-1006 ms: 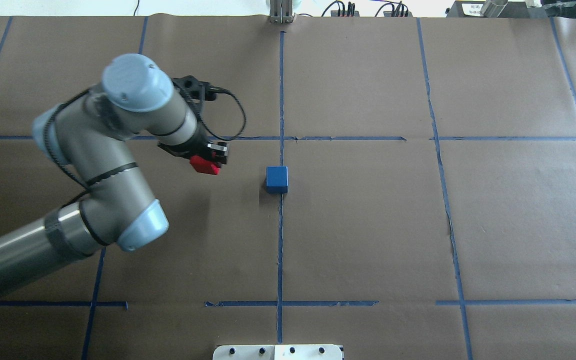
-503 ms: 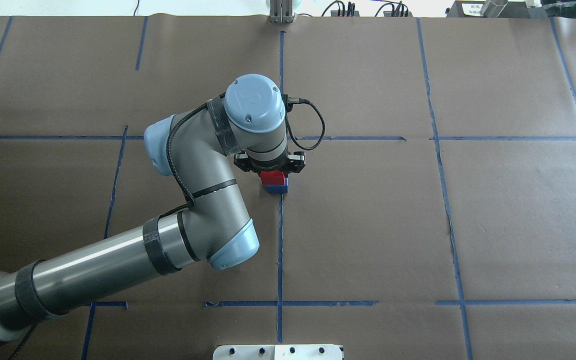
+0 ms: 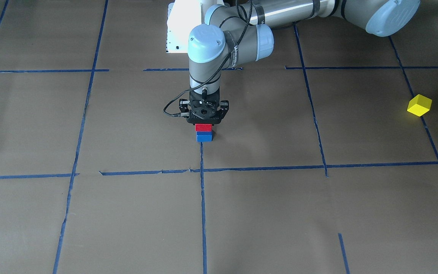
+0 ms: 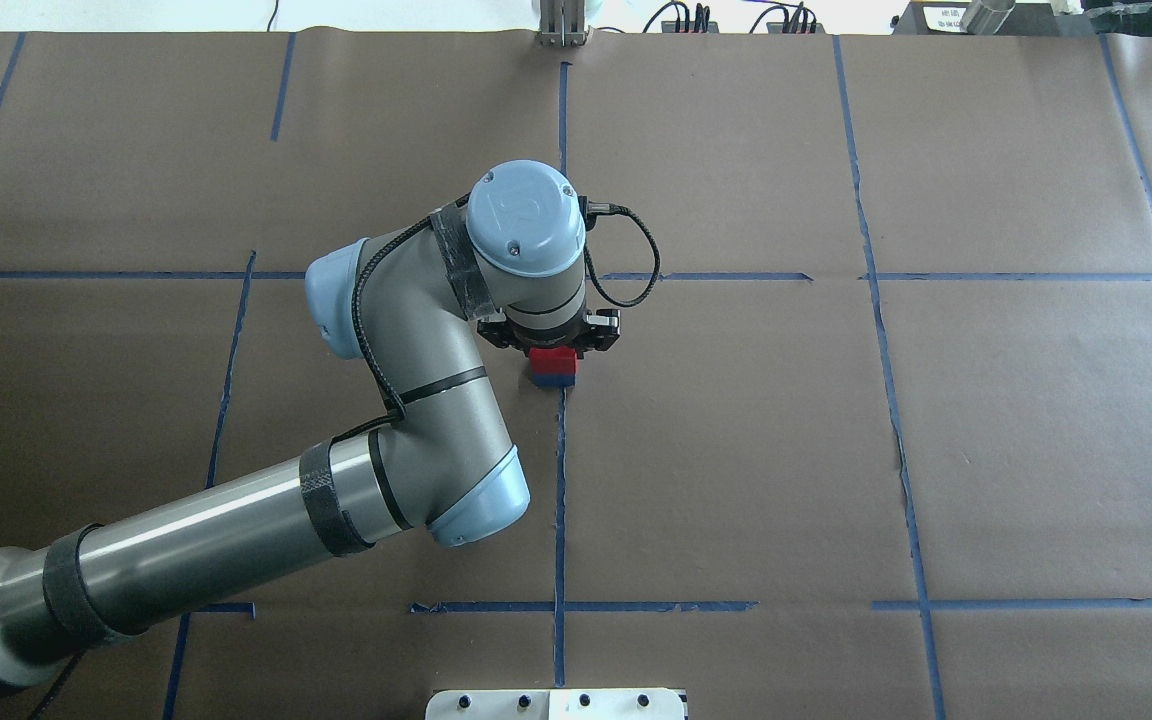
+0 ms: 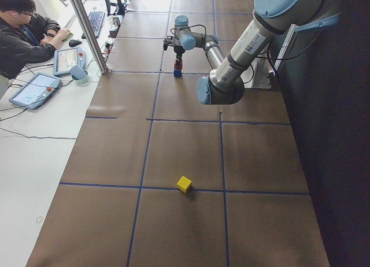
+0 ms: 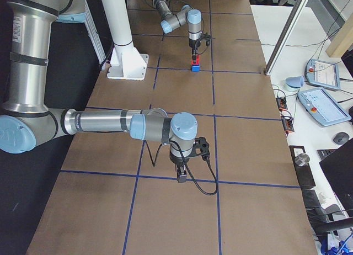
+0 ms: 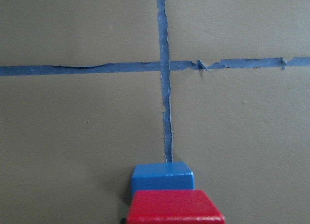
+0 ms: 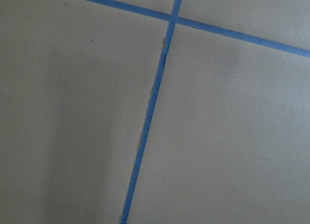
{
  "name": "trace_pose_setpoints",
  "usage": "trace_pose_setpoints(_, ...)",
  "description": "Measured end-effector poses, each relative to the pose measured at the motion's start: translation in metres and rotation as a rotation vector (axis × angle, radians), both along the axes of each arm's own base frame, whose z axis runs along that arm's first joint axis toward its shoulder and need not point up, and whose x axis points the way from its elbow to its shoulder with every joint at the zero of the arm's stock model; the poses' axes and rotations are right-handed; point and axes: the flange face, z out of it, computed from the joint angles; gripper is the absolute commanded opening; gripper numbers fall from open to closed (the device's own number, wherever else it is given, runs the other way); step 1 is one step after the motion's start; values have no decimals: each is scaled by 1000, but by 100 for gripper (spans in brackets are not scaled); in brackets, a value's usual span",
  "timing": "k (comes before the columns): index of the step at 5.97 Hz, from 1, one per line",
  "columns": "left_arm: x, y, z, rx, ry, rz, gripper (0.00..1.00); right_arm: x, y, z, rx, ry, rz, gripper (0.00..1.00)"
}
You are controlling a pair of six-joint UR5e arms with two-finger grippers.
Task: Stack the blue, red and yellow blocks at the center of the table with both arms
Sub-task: 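Lower the red cube onto the blue cube and open the left gripper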
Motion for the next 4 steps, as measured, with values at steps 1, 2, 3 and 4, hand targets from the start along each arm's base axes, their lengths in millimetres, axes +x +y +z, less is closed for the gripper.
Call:
trace_pose_setpoints(1,1,0,2,-3,-4,0,9,0,0,0,0,-1,0,100)
trace_pose_setpoints(2,2,-1,2,-6,-4,-3,11,0,0,0,1,-1,0,100)
trace_pose_setpoints(3,2,-1,2,-11,-3,-8,19,0,0,0,1,-1,0,100)
trace_pose_setpoints(4,2,-1,1,-13,-2,-11,20,0,0,0,1,0,0,100)
